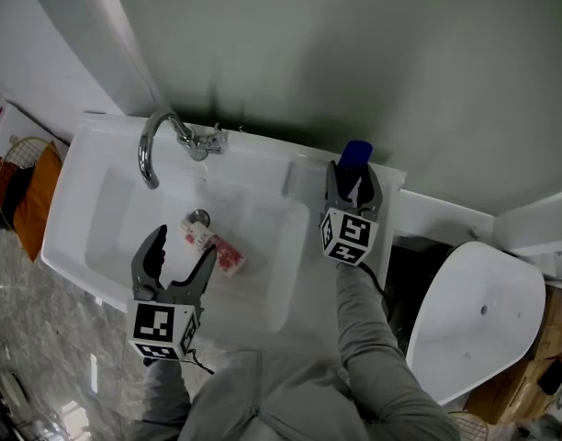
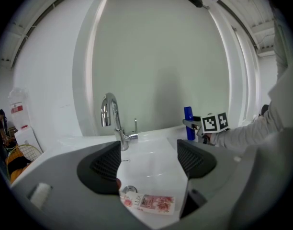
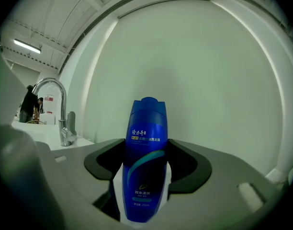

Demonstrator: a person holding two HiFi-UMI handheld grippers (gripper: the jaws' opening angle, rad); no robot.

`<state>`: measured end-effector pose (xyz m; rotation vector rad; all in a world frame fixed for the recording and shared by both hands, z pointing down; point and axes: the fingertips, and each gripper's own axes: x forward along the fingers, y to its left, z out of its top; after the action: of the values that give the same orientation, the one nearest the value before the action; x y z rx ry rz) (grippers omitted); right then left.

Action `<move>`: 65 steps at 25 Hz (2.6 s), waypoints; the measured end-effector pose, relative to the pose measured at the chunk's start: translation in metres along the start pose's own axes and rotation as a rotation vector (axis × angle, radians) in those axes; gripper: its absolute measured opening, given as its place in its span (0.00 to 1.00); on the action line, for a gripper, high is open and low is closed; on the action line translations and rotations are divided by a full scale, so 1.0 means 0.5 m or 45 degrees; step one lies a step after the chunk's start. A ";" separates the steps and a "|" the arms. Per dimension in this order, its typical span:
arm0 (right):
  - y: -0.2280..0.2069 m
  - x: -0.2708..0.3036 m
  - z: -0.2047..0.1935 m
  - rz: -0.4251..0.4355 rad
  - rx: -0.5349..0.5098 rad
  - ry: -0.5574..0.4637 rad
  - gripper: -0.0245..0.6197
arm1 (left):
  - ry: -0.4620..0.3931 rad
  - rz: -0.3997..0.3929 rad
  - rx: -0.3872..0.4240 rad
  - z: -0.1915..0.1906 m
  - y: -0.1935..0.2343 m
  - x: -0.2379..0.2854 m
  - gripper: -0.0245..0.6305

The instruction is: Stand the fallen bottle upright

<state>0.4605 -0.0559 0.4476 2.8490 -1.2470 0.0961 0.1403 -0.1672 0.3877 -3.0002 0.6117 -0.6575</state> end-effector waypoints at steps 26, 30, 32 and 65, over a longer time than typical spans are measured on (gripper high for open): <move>0.029 -0.088 -0.011 0.042 -0.103 0.001 0.47 | -0.050 -0.004 0.006 0.013 -0.028 -0.041 0.68; 0.033 -0.088 -0.011 0.063 -0.093 0.012 0.47 | -0.059 -0.004 0.012 0.019 -0.031 -0.047 0.68; 0.036 -0.088 -0.011 0.078 -0.089 0.017 0.47 | -0.066 -0.002 0.013 0.021 -0.033 -0.049 0.68; 0.411 -0.256 0.042 0.727 -0.092 0.129 0.49 | -0.167 0.222 -0.187 -0.070 0.064 -0.251 0.68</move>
<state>0.2240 -0.1027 0.4186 2.3086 -1.9440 0.1979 0.0095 -0.1473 0.3663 -3.0409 0.9382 -0.4202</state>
